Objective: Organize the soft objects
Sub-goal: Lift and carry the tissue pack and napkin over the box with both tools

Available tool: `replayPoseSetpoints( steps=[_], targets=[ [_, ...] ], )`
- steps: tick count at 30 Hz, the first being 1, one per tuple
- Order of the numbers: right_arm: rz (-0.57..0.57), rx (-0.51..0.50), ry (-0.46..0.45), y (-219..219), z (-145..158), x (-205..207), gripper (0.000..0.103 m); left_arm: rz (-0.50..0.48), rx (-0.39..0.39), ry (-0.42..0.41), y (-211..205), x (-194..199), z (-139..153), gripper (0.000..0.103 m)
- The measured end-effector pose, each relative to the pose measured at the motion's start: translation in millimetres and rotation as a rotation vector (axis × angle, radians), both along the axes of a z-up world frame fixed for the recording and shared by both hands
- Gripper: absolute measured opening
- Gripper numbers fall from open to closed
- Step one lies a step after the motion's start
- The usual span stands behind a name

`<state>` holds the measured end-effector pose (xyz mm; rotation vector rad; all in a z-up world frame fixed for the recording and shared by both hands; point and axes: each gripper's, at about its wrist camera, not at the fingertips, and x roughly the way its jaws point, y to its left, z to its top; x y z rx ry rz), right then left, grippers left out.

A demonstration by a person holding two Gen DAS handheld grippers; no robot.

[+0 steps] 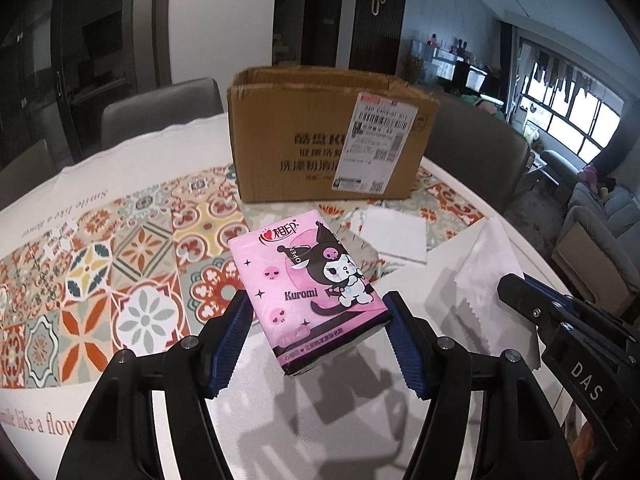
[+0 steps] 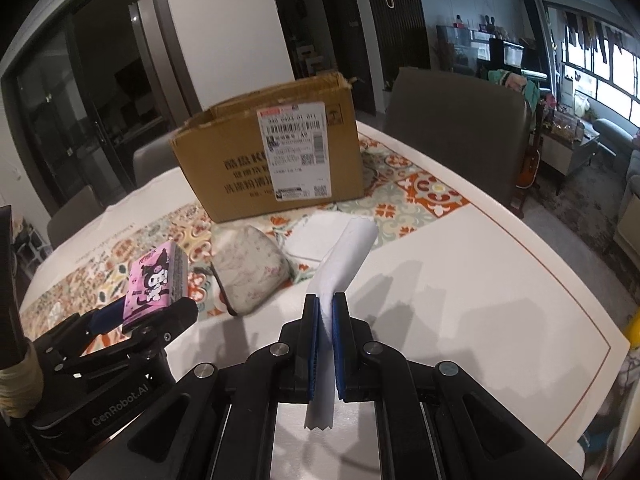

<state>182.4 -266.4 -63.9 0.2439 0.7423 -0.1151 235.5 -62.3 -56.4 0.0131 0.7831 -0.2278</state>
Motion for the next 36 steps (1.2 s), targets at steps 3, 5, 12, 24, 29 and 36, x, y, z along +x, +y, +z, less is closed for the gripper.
replayPoseSetpoints(
  steps=[3,5,12,24,29,36],
  targets=[
    [0.004,-0.003,-0.022,1,9,-2,0.008,-0.005,0.003,-0.027,1,-1,10,0.066],
    [0.007,-0.005,-0.039,2,15,-2,0.008,-0.007,0.004,-0.045,1,-3,16,0.066],
    [0.026,-0.021,-0.101,4,38,-2,0.008,-0.013,0.005,-0.111,2,-4,41,0.066],
    [0.042,-0.039,-0.224,6,78,5,0.008,-0.021,-0.018,-0.228,5,1,85,0.066],
    [0.049,-0.045,-0.272,6,93,10,0.008,-0.029,-0.024,-0.264,5,7,100,0.066],
    [0.057,-0.059,-0.344,5,113,22,0.008,-0.026,-0.016,-0.328,6,20,121,0.066]
  ],
)
